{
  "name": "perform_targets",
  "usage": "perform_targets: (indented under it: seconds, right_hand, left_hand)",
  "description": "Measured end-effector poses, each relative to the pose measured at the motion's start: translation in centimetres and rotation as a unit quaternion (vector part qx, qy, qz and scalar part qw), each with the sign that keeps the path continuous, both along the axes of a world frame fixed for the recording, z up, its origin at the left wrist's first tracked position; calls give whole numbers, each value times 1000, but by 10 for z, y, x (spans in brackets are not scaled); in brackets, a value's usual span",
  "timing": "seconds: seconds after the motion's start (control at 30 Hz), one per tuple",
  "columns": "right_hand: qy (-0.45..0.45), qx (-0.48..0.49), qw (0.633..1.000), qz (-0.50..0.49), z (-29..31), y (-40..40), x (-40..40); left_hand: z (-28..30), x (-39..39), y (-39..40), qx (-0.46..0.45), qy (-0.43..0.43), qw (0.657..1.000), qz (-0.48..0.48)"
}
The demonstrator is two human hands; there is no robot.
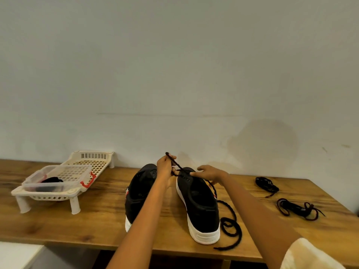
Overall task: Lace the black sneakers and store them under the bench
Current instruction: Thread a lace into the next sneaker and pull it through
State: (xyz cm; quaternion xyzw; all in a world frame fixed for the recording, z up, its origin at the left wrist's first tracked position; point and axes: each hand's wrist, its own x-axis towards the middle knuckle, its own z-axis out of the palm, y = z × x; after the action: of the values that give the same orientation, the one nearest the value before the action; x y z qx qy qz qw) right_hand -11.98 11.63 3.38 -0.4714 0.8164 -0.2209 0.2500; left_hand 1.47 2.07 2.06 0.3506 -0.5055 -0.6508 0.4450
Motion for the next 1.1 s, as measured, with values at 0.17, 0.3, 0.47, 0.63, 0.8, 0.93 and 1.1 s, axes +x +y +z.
perform_targets:
  seconds: [0.17, 0.3, 0.47, 0.63, 0.8, 0.93, 1.1]
  right_hand:
    - [-38, -19, 996, 84, -7, -2, 5]
    - [-23, -35, 999, 7, -9, -2, 6]
    - [-123, -109, 982, -95, -15, 9, 0]
    - [-190, -120, 962, -154, -17, 20, -3]
    - [-201, -77, 967, -135, 3, 18, -3]
    - [-236, -185, 949, -99, 66, 22, -4]
    - [-280, -292, 913, -59, 162, 29, 6]
  left_hand:
    - [-14, 1, 0, -263, -440, 856, -70]
    - [-13, 9, 2, -249, -470, 830, -168]
    - [-2, 14, -4, -94, -215, 970, -60]
    - [1, 10, -8, -65, -81, 994, 33]
    - [8, 9, 1, -282, -285, 910, 103]
    - [55, 5, 11, -302, -251, 916, 79]
    - [167, -5, 20, -164, -82, 982, -55]
